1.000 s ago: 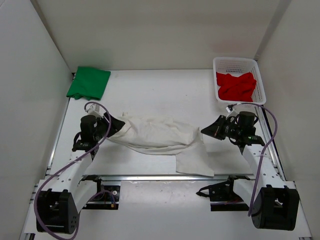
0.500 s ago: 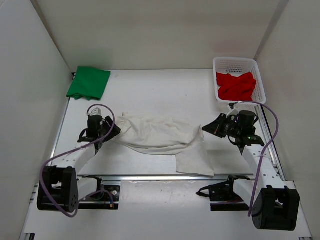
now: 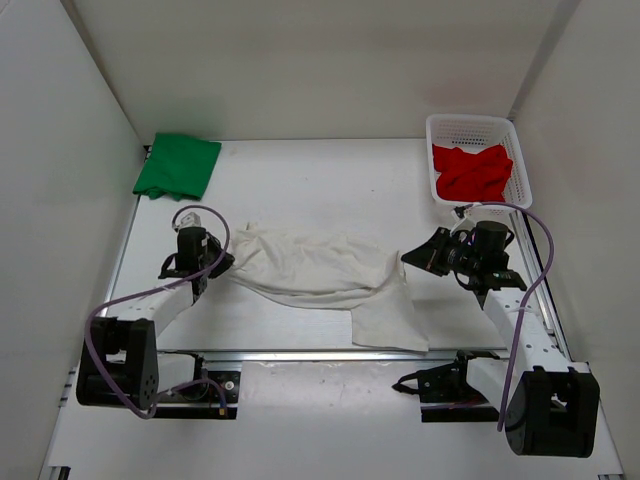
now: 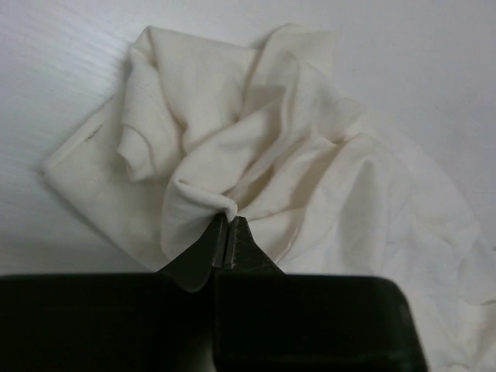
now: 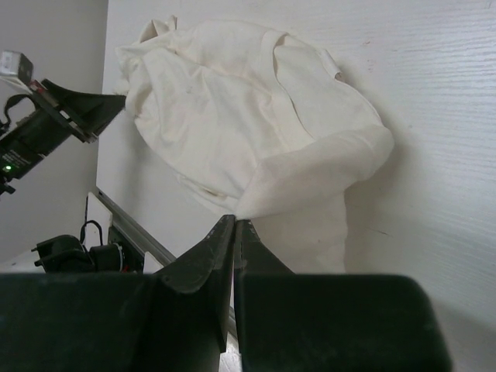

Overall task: Fold and stack the t-shirts
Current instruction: Flatten out the tshirt

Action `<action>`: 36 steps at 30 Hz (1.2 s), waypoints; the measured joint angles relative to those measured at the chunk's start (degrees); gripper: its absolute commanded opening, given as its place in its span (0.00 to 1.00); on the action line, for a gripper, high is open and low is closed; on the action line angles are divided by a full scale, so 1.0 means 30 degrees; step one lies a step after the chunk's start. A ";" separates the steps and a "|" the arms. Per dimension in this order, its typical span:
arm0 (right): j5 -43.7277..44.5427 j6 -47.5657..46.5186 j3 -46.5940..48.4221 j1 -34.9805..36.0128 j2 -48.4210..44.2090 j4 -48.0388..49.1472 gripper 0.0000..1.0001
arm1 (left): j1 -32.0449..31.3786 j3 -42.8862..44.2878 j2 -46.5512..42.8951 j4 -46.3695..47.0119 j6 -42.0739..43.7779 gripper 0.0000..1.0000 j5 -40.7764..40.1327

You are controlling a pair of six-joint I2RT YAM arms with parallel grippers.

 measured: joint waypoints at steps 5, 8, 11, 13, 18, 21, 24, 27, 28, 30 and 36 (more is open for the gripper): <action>0.0029 -0.0015 0.0000 0.0117 0.0007 -0.0022 0.00 | -0.0466 0.2455 -0.2382 -0.1588 -0.0240 0.00 0.0393; 0.0182 -0.0058 0.0007 0.0328 -0.0036 -0.0160 0.00 | -0.0211 0.3628 -0.5581 -0.3031 -0.0015 0.00 0.0809; 0.0452 -0.0087 0.0036 0.0743 -0.0204 -0.0386 0.01 | 0.0393 0.4284 -0.8801 -0.4954 0.0277 0.00 0.1078; 0.0619 -0.0131 0.0124 0.1180 -0.0364 -0.0568 0.00 | 0.0532 0.4962 -1.0244 -0.6688 0.0474 0.00 0.1071; 0.1115 -0.0342 0.0525 0.2084 -0.0816 -0.0860 0.00 | -0.0211 0.9668 -1.0142 -1.1642 0.0918 0.00 0.1078; 0.1362 -0.0437 0.0678 0.2339 -0.0940 -0.0867 0.00 | -0.0874 1.4928 -0.8109 -1.3573 0.1158 0.00 0.1093; 0.1581 -0.0444 0.0685 0.2324 -0.0918 -0.0918 0.00 | -0.1180 1.9496 -0.5683 -1.3376 0.1377 0.00 0.1326; 0.1661 -0.0444 0.0750 0.2295 -0.0721 -0.0984 0.00 | -0.0678 2.0990 -0.3555 -1.1737 0.1450 0.00 0.2127; 0.1668 -0.0444 0.0801 0.2288 -0.0597 -0.0984 0.00 | -0.0379 2.1012 -0.2572 -1.1140 0.1450 0.00 0.2470; 0.1683 -0.0444 0.0911 0.2237 -0.0284 -0.0998 0.00 | -0.0109 2.1128 0.0146 -1.0236 0.1530 0.00 0.2776; 0.1625 -0.0357 0.1639 0.1355 0.1537 -0.1093 0.00 | -0.0750 2.5412 1.3063 -1.0083 0.2535 0.05 0.2098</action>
